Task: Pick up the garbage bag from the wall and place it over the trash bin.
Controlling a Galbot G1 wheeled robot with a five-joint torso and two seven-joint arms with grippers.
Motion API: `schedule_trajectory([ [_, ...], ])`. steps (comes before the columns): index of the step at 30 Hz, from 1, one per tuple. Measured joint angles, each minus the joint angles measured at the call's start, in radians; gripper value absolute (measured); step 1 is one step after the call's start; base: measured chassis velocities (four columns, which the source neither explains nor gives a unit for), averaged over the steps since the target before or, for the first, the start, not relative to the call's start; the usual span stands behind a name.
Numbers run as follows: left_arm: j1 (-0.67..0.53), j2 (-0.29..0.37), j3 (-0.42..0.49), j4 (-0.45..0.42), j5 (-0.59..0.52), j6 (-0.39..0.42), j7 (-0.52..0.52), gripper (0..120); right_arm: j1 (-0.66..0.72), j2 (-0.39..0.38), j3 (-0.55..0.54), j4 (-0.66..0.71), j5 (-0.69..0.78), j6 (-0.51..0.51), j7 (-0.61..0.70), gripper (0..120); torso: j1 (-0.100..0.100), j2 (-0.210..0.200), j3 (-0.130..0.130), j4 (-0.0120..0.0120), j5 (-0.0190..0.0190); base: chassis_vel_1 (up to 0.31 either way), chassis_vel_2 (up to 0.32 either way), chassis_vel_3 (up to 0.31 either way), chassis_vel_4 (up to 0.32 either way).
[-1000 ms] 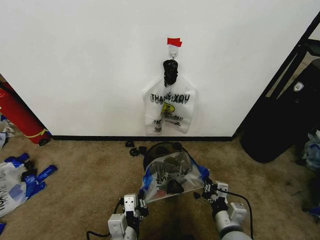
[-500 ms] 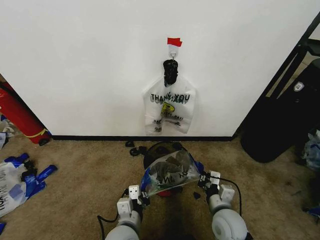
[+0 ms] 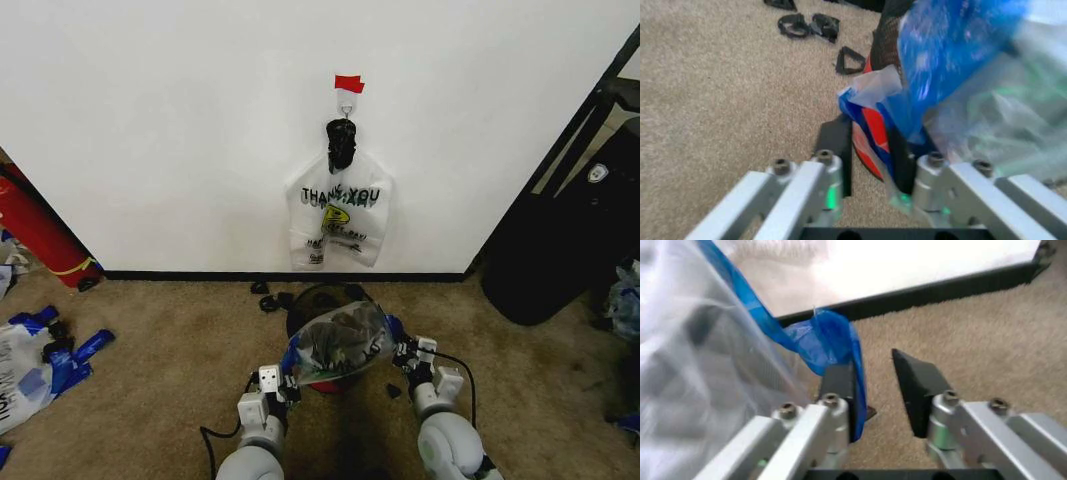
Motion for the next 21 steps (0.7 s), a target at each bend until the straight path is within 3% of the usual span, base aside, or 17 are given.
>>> schedule_trajectory([
  [10,0.187,0.033,-0.031,-0.142,0.105,-0.012,0.046,57,-0.117,-0.011,0.037,0.082,-0.044,0.097,-0.014,58,0.0,0.0,0.0,0.0001,0.0,0.0,0.0,0.0,0.0],
  [12,0.239,0.036,-0.052,-0.169,0.187,-0.053,0.08,69,-0.158,-0.011,0.048,0.105,-0.07,0.145,-0.024,70,0.0,0.0,0.0,0.0001,0.0,0.0,0.0,0.0,0.0],
  [14,0.249,0.036,-0.059,-0.174,0.205,-0.064,0.086,71,-0.171,-0.011,0.051,0.111,-0.079,0.16,-0.03,75,0.0,0.0,0.0,0.0001,0.0,0.0,0.0,0.0,0.0],
  [19,0.289,0.043,-0.089,-0.214,0.24,-0.115,0.107,95,-0.212,-0.008,0.063,0.142,-0.098,0.221,-0.046,97,0.0,0.0,0.0,0.0,0.0,0.0,0.0,0.0,0.0],
  [21,0.291,0.045,-0.093,-0.218,0.245,-0.122,0.109,97,-0.214,-0.008,0.065,0.144,-0.098,0.227,-0.048,98,0.0,0.0,0.0,0.0001,0.0,0.0,0.0,0.0,0.0],
])
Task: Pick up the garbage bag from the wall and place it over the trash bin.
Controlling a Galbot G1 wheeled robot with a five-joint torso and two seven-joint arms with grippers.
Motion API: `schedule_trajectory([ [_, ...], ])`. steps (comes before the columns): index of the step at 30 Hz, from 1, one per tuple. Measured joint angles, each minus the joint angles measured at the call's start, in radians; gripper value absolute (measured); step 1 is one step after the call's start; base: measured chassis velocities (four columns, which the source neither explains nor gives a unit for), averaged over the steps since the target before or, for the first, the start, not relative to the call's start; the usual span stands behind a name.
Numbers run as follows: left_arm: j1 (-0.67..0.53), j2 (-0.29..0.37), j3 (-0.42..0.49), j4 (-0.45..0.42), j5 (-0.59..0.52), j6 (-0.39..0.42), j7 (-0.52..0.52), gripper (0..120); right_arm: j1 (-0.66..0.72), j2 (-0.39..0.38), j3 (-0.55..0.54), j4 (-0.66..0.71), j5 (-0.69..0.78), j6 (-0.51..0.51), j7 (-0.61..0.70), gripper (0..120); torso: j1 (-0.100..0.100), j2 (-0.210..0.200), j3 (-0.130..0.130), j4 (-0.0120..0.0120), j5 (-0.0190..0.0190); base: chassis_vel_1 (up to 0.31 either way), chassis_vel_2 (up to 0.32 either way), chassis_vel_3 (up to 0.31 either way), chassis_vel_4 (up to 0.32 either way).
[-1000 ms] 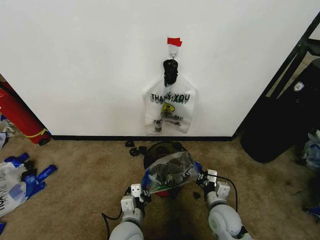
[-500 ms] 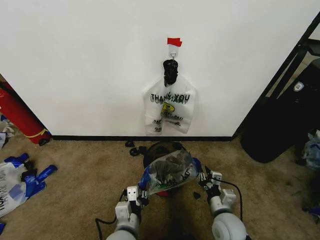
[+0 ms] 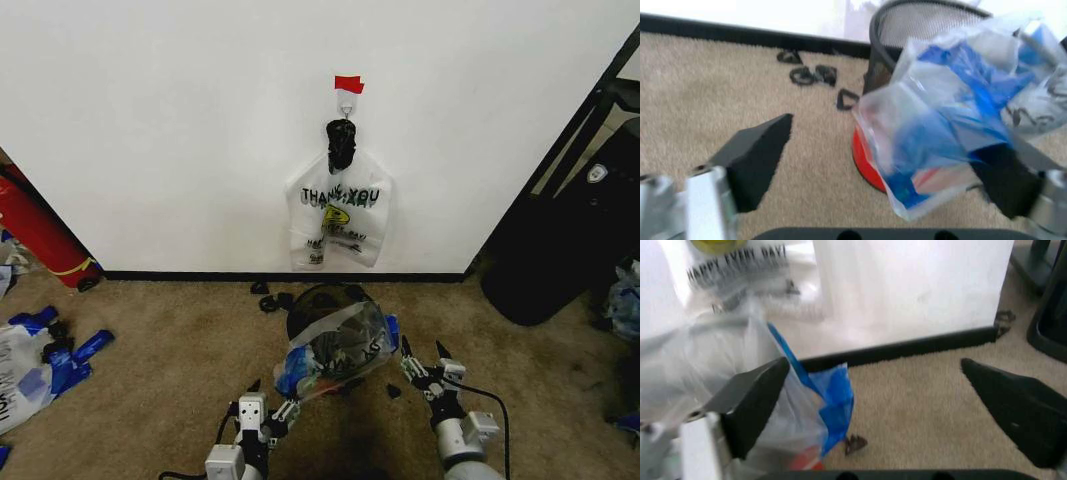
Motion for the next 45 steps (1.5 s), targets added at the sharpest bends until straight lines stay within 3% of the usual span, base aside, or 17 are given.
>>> schedule_trajectory([
  [5,0.012,0.017,-0.03,-0.035,0.036,-0.004,-0.019,100,-0.011,0.008,0.021,0.017,0.003,0.039,-0.02,100,0.0,0.0,0.0,0.0,0.0,0.0,0.0,0.0,0.0],
  [12,0.025,0.063,-0.05,-0.085,-0.001,-0.013,-0.013,100,0.001,0.017,0.04,0.019,0.015,0.053,-0.028,100,0.0,0.0,0.0,0.0001,0.0,0.0,0.0,0.0,0.0],
  [16,0.024,0.093,-0.049,-0.113,-0.12,-0.015,0.045,100,0.011,0.022,0.04,0.011,0.015,0.05,-0.024,100,0.0,0.0,0.0,0.0,-0.0001,0.0,0.0,0.0,0.0],
  [19,0.012,0.124,-0.048,-0.144,-0.336,0.093,0.107,100,0.015,0.025,0.035,0.008,0.013,0.048,-0.023,100,0.0,0.0,0.0,0.0,0.0,0.0,0.0,0.0,0.0],
  [20,0.012,0.124,-0.048,-0.144,-0.336,0.093,0.107,100,0.015,0.025,0.035,0.008,0.013,0.048,-0.023,100,0.0,0.0,0.0,0.0,0.0,0.0,0.0,0.0,0.0],
  [23,-0.023,0.153,-0.056,-0.147,-0.479,0.198,0.129,100,0.014,0.024,0.035,0.011,0.014,0.046,-0.022,100,0.0,0.0,0.0,0.0,-0.0001,0.0,0.0,0.0,0.0],
  [26,-0.044,0.172,-0.064,-0.148,-0.514,0.231,0.141,100,0.01,0.021,0.038,0.015,0.017,0.046,-0.022,100,0.0,0.0,0.0,0.0,0.0,0.0,0.0,0.0,0.0],
  [30,-0.073,0.193,-0.078,-0.155,-0.514,0.228,0.154,100,0.002,0.018,0.045,0.015,0.025,0.047,-0.023,100,0.0,0.0,0.0,-0.0001,-0.0001,0.0,0.0,0.0,0.0],
  [38,-0.144,0.29,-0.193,-0.196,-0.515,0.178,0.196,100,-0.001,0.021,0.054,0.015,0.038,0.056,-0.027,100,0.0,0.0,0.0,0.0001,-0.0001,0.0,0.0,0.0,0.0],
  [41,-0.219,0.345,-0.252,-0.196,-0.598,0.14,0.249,100,0.002,0.015,0.051,0.04,0.057,0.056,-0.027,100,0.0,0.0,0.0,0.0001,0.0,0.0,0.0,0.0,0.0],
  [45,-0.304,0.368,-0.259,-0.179,-0.627,0.134,0.308,100,0.009,0.007,0.045,0.06,0.042,0.098,-0.052,100,0.0,0.0,0.0,0.0002,0.0004,0.0,0.0,0.0,0.0],
])
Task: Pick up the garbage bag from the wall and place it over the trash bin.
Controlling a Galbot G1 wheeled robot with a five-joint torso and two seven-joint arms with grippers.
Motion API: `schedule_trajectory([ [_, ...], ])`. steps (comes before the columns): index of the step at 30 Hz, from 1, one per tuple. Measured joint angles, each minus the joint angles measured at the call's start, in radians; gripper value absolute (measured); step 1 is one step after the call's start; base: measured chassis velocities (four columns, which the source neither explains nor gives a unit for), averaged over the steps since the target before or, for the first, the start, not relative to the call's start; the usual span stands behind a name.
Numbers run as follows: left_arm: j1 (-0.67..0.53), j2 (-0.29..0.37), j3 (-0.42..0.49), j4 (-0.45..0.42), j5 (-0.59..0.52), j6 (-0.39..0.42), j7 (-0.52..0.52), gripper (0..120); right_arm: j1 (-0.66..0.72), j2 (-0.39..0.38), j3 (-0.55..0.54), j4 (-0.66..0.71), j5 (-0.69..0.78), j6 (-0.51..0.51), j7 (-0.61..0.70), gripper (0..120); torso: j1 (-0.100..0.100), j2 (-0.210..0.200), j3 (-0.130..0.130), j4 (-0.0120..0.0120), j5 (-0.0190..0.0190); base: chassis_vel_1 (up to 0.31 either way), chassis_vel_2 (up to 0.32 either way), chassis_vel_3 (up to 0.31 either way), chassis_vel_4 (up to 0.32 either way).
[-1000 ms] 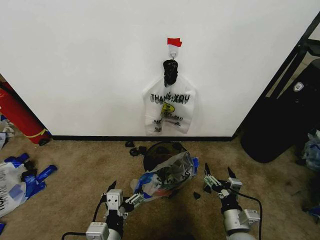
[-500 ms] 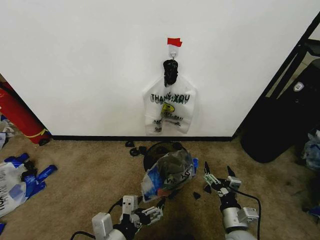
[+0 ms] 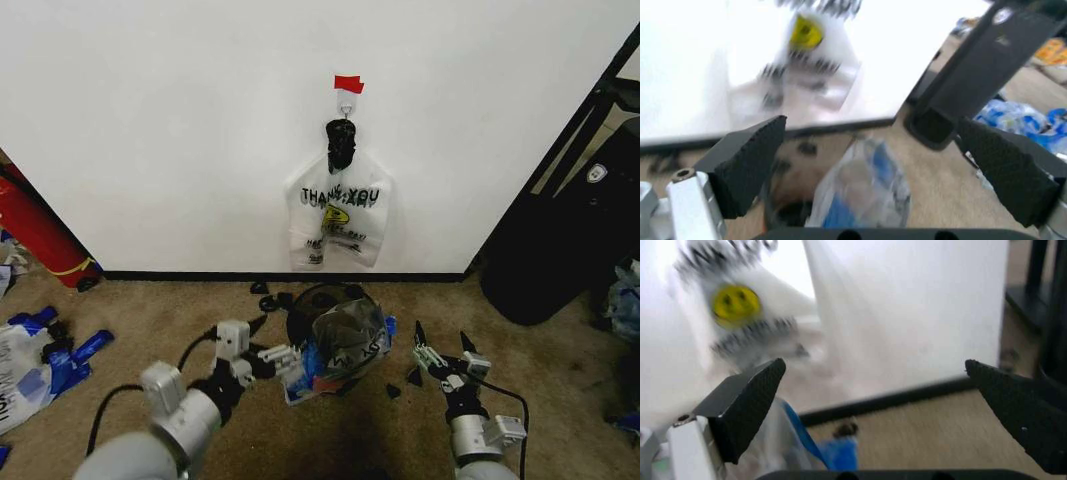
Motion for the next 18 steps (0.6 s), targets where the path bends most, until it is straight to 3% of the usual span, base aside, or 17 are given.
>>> schedule_trajectory([
  [1,0.0,0.0,0.0,0.0,0.0,0.0,0.0,100,0.0,0.0,0.0,0.0,0.0,0.0,0.0,100,0.0,0.0,0.0,0.0,0.0,0.0,0.0,0.0,0.0],
  [5,-0.178,-0.032,0.093,0.19,0.017,-0.01,0.021,100,-0.066,0.02,0.045,0.066,-0.058,0.081,-0.048,100,0.0,0.0,0.0,-0.0007,-0.0006,0.0,0.0,0.0,0.0],
  [6,-0.178,-0.032,0.093,0.19,0.017,-0.01,0.021,100,-0.066,0.02,0.045,0.066,-0.058,0.081,-0.048,100,0.0,0.0,0.0,-0.0007,-0.0006,0.0,0.0,0.0,0.0],
  [9,-0.335,-0.044,0.184,0.367,0.03,-0.012,0.031,100,-0.116,0.03,0.12,0.08,-0.17,0.212,-0.088,100,0.0,0.0,0.0,-0.0004,-0.0006,0.0,0.0,0.0,0.0],
  [10,-0.335,-0.044,0.184,0.367,0.03,-0.012,0.031,100,-0.116,0.03,0.12,0.08,-0.17,0.212,-0.088,100,0.0,0.0,0.0,-0.0004,-0.0006,0.0,0.0,0.0,0.0],
  [11,-0.375,-0.049,0.206,0.402,0.032,-0.012,0.034,100,-0.126,0.034,0.137,0.082,-0.186,0.234,-0.096,100,0.0,0.0,0.0,0.0003,-0.0004,0.0,0.0,0.0,0.0],
  [14,-0.527,-0.079,0.303,0.525,0.033,0.001,0.056,100,-0.173,0.064,0.196,0.103,-0.212,0.289,-0.116,100,0.0,0.0,0.0,-0.0005,-0.0002,0.0,0.0,0.0,0.0],
  [16,-0.552,-0.083,0.323,0.546,0.029,0.004,0.061,100,-0.184,0.071,0.206,0.107,-0.213,0.295,-0.117,100,0.0,0.0,0.0,-0.0007,-0.0003,0.0,0.0,0.0,0.0],
  [18,-0.648,-0.094,0.39,0.625,0.005,0.073,0.104,100,-0.214,0.102,0.233,0.123,-0.216,0.302,-0.117,100,0.0,0.0,0.0,-0.0005,-0.0004,0.0,0.0,0.0,0.0],
])
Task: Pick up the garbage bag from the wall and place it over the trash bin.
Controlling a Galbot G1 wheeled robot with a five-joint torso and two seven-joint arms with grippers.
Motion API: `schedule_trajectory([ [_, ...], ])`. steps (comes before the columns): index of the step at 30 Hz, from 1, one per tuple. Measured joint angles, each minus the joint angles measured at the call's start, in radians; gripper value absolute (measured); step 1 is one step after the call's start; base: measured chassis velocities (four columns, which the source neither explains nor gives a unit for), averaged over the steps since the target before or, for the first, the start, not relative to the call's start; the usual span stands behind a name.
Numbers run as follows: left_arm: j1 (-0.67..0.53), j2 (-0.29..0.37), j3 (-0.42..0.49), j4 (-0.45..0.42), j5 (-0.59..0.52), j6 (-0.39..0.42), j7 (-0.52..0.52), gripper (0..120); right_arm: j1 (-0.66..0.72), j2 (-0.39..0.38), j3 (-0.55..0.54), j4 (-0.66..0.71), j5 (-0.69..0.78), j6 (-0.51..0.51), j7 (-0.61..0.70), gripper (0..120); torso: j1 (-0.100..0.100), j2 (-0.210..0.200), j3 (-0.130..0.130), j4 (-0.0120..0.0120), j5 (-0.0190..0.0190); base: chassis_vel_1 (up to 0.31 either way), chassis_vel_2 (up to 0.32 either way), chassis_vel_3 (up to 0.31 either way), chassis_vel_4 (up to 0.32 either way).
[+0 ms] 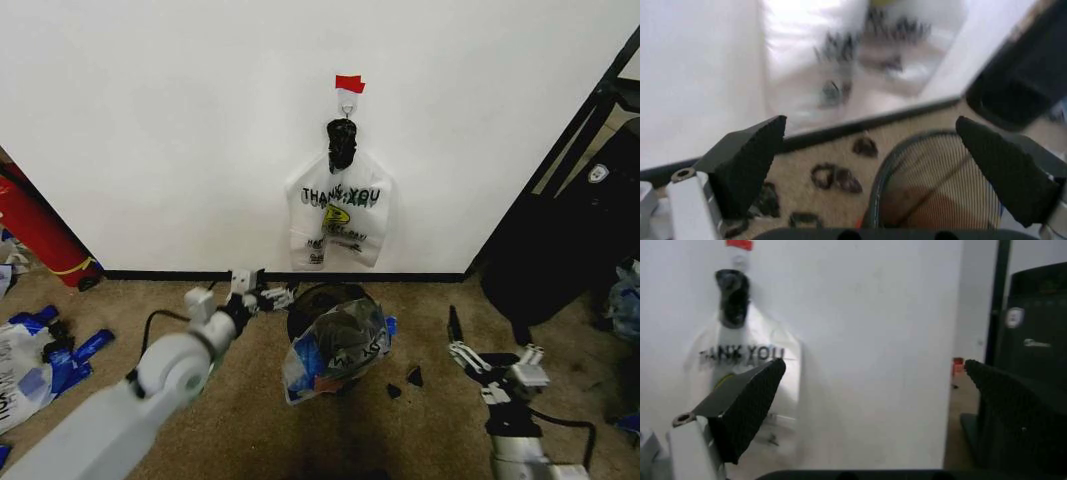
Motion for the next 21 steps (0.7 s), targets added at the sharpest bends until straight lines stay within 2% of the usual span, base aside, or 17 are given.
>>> schedule_trajectory([
  [1,-0.04,-0.002,0.017,0.028,-0.016,0.062,0.018,100,-0.01,0.016,0.007,0.009,0.0,-0.002,0.005,100,0.0,0.0,0.0,0.0002,0.0004,0.0,0.0,0.0,0.0],
  [3,-0.06,-0.003,0.024,0.042,-0.027,0.09,0.028,100,-0.014,0.024,0.009,0.013,0.001,-0.004,0.007,100,0.0,0.0,0.0,0.0003,0.0003,0.0,0.0,0.0,0.0],
  [5,-0.139,-0.012,0.046,0.09,-0.088,0.178,0.065,100,-0.037,0.065,0.021,0.034,0.0,-0.008,0.018,100,0.0,0.0,0.0,0.0001,0.0002,0.0,0.0,0.0,0.0],
  [10,-0.192,-0.011,0.068,0.135,-0.124,0.258,0.092,100,-0.06,0.102,0.023,0.075,-0.013,-0.018,0.022,100,0.0,0.0,0.0,0.0002,0.0,0.0,0.0,0.0,0.0],
  [17,-0.213,0.003,0.09,0.164,-0.124,0.308,0.113,100,-0.055,0.137,0.008,0.112,-0.049,-0.042,0.026,100,0.0,0.0,0.0,0.0004,0.0,0.0,0.0,0.0,0.0],
  [21,-0.225,0.003,0.11,0.185,-0.121,0.317,0.124,95,-0.046,0.154,-0.017,0.137,-0.079,-0.063,0.034,100,0.0,0.0,0.0,0.0003,-0.0001,0.0,0.0,0.0,0.0],
])
